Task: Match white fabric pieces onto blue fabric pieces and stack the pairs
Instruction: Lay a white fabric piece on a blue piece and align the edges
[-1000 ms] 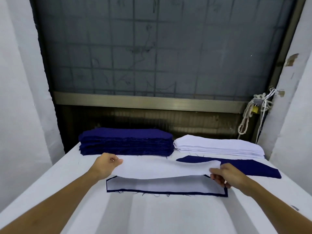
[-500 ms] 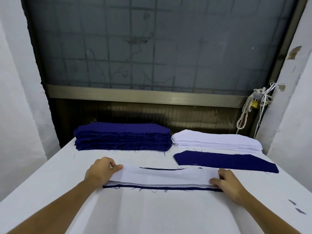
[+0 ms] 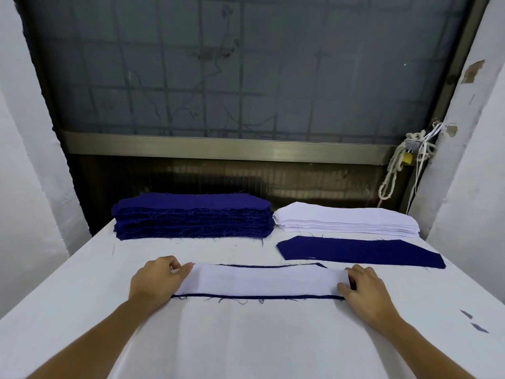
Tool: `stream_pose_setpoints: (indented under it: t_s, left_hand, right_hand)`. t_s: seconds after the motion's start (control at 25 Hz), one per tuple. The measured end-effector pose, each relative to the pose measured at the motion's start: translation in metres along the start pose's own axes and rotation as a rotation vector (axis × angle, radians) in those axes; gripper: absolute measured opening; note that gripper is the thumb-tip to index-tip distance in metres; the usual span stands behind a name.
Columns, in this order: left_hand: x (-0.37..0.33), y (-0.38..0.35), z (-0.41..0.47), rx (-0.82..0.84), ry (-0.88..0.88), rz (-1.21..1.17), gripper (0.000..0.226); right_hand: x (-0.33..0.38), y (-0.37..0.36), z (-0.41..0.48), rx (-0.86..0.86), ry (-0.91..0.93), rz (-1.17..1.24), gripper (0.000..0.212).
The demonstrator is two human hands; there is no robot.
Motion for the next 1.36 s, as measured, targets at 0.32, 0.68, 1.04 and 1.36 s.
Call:
stream_pose_setpoints:
  t_s: [0.32,0.68,1.04,1.36]
  left_hand:
    - [0.006,0.000,-0.005,-0.019,0.008,-0.101,0.018]
    - [0.006,0.006,-0.012,-0.177,-0.047,-0.232,0.021]
    - [0.007,0.005,-0.014,-0.166,-0.011,-0.255,0.025]
    - [0.007,0.008,-0.008,-0.188,0.071,-0.403,0.016]
  right_hand:
    - [0.000,0.004,-0.003,-0.106,0.032,0.003,0.038]
    - [0.008,0.006,-0.007,-0.132,0.146,-0.115,0.019]
    - [0.009,0.004,-0.009,-0.076,0.086,-0.119,0.015]
    - [0.013,0.005,-0.004,-0.110,0.108,-0.151,0.011]
Point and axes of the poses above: each hand's wrist, its own z-axis towards the middle knuckle, its own y-axis out of the back of the hand, x = y × z, the point moved 5 cm from there along z, towards the middle knuckle, and after that the axes turned 11 degrees about z, right-handed, at the moved point
